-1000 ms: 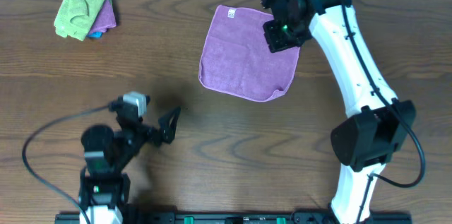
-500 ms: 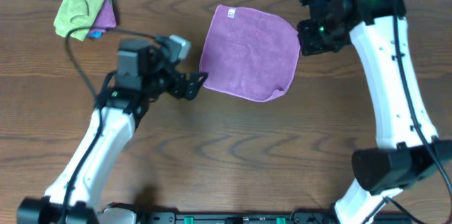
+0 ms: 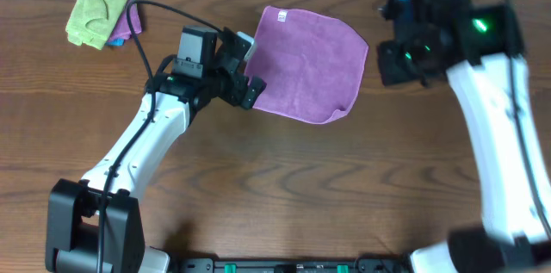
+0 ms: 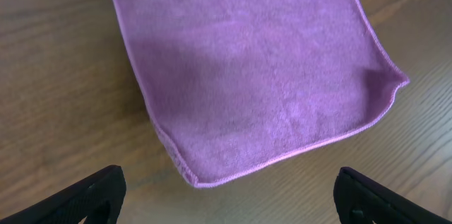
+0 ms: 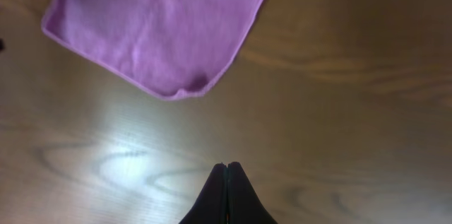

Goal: Fold the cloth
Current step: 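Move both grippers to the cloth's left and right edges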

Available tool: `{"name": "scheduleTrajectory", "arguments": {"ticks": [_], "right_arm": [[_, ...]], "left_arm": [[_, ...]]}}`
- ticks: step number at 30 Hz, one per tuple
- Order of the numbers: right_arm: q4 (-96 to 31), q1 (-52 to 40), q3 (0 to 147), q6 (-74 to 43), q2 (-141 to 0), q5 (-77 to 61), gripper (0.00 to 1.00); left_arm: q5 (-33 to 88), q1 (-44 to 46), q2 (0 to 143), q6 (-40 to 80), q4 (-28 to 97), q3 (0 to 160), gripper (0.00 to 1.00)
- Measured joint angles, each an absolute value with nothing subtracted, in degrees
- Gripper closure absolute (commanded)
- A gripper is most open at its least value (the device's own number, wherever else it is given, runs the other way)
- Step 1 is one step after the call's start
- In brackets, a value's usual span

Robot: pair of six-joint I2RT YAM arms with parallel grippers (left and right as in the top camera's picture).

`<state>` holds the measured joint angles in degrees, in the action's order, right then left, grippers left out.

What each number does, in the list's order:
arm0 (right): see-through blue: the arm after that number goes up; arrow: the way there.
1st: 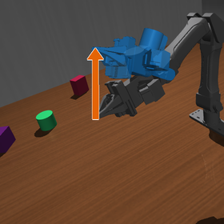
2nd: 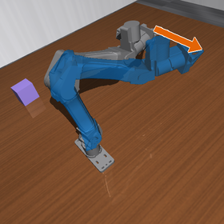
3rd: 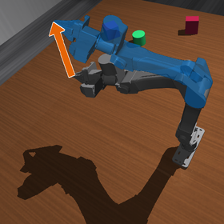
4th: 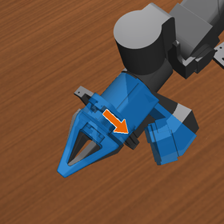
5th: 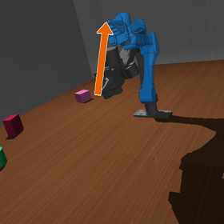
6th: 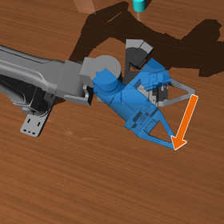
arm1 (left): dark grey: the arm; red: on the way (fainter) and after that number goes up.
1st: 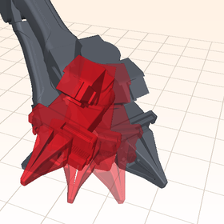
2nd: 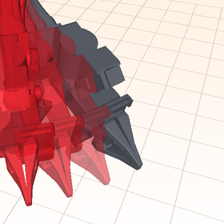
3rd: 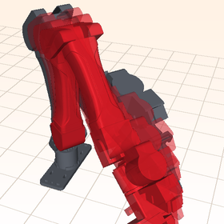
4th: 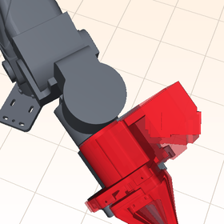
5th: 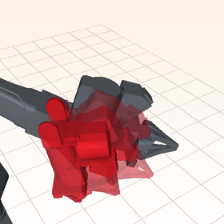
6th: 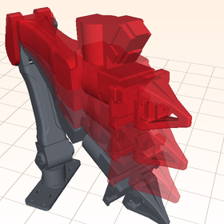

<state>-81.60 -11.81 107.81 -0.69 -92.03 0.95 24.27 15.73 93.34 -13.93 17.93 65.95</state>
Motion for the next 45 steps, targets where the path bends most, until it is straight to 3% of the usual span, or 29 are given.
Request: {"name": "scheduleTrajectory", "arguments": {"ticks": [5, 9, 10, 20, 23, 24, 26, 29, 32, 37, 45], "right_arm": [[-71.6, -11.8, 92.9, -0.9, -81.8, 1.4, 0.98], [-67.7, -11.8, 84.2, -2.0, -82.9, -0.6, 0.69], [-67.0, -11.8, 82.7, -2.4, -83.3, -1.3, 0.57], [-53.4, -11.8, 73.1, -3.7, -83.6, -11.4, 0.39], [-47.4, -11.8, 70.5, -4.1, -83.6, -13.5, 0.27], [-46.2, -11.8, 70.1, -4.3, -83.8, -13.8, 0.26], [-43.5, -11.8, 69.3, -4.6, -84.3, -14.2, 0.26], [-41.9, -11.8, 69.1, -5.6, -86.1, -14.6, 0.34], [-41.2, -11.8, 69.0, -6.4, -88.8, -14.8, 0.4], [-40.9, -11.8, 68.8, -7.2, -92.5, -14.9, 0.4], [-40.8, -11.8, 68.8, -7.2, -92.6, -14.8, 0.4]], "left_arm": [[23.2, 15.9, 94.1, -14.0, 18.2, 67.2, 0.05], [22.7, 15.9, 96.0, -14.0, 19.1, 67.2, 0.05], [22.5, 15.9, 96.2, -14.0, 19.2, 67.2, 0.05], [20.5, 15.9, 96.6, -13.8, 19.4, 67.2, 0.03], [20.3, 16.2, 98.1, -13.4, 19.6, 67.2, 0.0], [20.2, 16.3, 98.5, -13.3, 19.7, 67.2, 0.05], [19.8, 16.8, 99.4, -13.1, 19.5, 67.2, 0.06], [18.4, 17.8, 100.6, -11.6, 17.5, 67.2, 0.04], [16.9, 18.4, 101.5, -9.1, 14.9, 67.2, 0.11], [14.7, 18.5, 104.2, -6.7, 13.7, 67.2, 0.24], [9.9, 18.5, 105.8, -5.9, 17.6, 67.2, 0.28]]}}
